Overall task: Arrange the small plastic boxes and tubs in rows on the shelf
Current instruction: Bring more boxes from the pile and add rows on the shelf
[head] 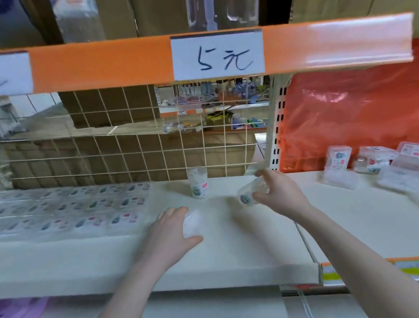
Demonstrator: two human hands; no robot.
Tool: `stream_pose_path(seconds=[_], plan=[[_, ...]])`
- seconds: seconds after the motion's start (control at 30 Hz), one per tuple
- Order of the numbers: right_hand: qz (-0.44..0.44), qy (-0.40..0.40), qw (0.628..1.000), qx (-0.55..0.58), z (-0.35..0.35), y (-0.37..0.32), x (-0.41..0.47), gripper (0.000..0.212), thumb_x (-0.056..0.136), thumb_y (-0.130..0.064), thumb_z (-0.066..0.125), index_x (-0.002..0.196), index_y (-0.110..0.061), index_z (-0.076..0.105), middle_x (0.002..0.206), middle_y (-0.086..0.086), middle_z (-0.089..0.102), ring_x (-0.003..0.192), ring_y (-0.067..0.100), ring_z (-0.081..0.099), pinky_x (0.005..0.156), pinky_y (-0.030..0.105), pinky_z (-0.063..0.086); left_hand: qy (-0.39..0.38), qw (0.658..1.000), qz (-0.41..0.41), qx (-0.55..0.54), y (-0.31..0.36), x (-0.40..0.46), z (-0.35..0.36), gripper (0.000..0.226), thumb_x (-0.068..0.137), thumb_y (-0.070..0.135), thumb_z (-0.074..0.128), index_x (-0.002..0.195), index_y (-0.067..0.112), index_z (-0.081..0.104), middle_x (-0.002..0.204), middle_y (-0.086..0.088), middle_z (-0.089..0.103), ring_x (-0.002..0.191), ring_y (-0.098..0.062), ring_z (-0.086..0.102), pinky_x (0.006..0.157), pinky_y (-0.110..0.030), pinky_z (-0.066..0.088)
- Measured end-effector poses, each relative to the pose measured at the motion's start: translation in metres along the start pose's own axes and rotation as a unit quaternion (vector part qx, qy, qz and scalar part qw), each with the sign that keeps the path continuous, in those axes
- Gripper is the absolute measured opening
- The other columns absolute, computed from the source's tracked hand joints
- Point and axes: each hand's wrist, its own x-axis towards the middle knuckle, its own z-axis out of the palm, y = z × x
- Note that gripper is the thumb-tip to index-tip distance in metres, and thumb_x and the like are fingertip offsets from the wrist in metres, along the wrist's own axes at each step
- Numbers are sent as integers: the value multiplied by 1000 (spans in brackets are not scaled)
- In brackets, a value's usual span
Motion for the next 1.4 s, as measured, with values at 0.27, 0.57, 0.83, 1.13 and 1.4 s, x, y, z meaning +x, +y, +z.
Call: stream_pose_path(seconds=[0.27,0.57,0.83,1.13,1.4], plan=[[31,-37,998,-52,14,-51,33,42,73,-20,64,115,-18,57,105,9,62,83,24,55,63,30,47,-25,998,60,7,-40,11,-9,69,79,50,65,138,25,38,135,4,43,126,-17,37,96,-26,31],[14,-131,982,-138,10,-67,76,51,79,-20,69,128,-13,53,122,13,59,106,27,57,82,33,50,-39,997,65,-2,-43,14,-2,65,78,52,63,132,22,43,131,2,46,124,-18,39,94,-28,33],[-14,-186,964,-188,20,-73,109,57,81,-33,70,131,-14,51,124,9,58,110,27,55,85,32,46,-43,997,60,7,-38,17,3,64,77,53,63,129,23,44,127,2,47,119,-18,40,90,-26,32],[-38,-207,960,-187,40,-77,125,56,80,-33,69,130,-15,51,125,8,56,108,26,54,84,32,46,-65,996,58,25,-44,21,3,65,78,53,62,131,22,42,130,3,46,123,-17,38,97,-28,33],[-50,-215,960,-172,43,-78,129,56,80,-31,69,131,-15,52,127,7,55,109,25,54,87,32,48,-72,995,54,33,-47,19,0,64,79,53,62,131,19,43,130,2,46,123,-18,38,100,-29,32]])
